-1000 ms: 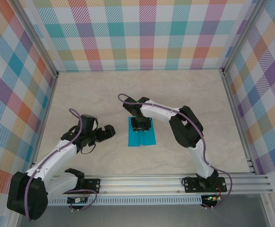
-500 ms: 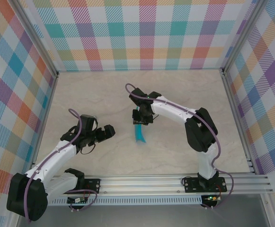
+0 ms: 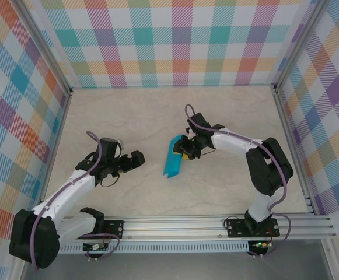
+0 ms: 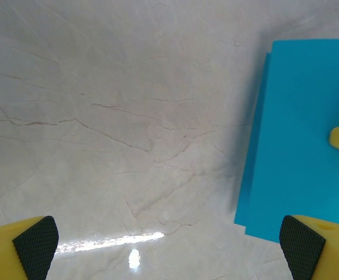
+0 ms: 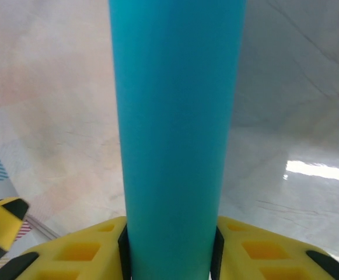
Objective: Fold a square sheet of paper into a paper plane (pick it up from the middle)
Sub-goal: Fold the square sheet of paper in half at the center of the table.
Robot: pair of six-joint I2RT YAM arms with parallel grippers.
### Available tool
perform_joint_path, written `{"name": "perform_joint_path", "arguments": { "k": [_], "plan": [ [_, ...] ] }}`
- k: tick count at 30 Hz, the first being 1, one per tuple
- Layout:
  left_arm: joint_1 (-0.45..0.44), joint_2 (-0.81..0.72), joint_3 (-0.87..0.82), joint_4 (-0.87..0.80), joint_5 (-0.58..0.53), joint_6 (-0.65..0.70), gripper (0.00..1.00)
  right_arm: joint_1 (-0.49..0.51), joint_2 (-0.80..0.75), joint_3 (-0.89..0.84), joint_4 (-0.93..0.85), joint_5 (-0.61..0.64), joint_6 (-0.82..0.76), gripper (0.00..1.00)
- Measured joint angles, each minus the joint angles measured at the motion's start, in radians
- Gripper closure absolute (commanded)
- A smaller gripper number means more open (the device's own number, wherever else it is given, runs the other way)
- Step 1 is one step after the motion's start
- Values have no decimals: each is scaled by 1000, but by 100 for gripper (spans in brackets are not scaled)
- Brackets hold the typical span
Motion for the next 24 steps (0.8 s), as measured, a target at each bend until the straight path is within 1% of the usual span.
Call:
{"name": "perform_joint_path", "arguments": {
  "k": [5,8,12,19,24],
  "plan": [
    [-53,65,24,20,6,-12,0,-16,0,-46,-3,8,-19,44],
    [-100,111,55,24,-2,-18,0,-32,0,-46,-13,27,-37,40],
    [-151,166,98,46,-10,-22,1,-45,0,-47,-39,55,-63,40],
    [-191,237,151,71,-29,-30,4,-51,0,-50,-85,88,-102,41],
    [-219,266,171,74,-37,-37,4,-56,0,-61,-106,92,-129,40]
  ]
}}
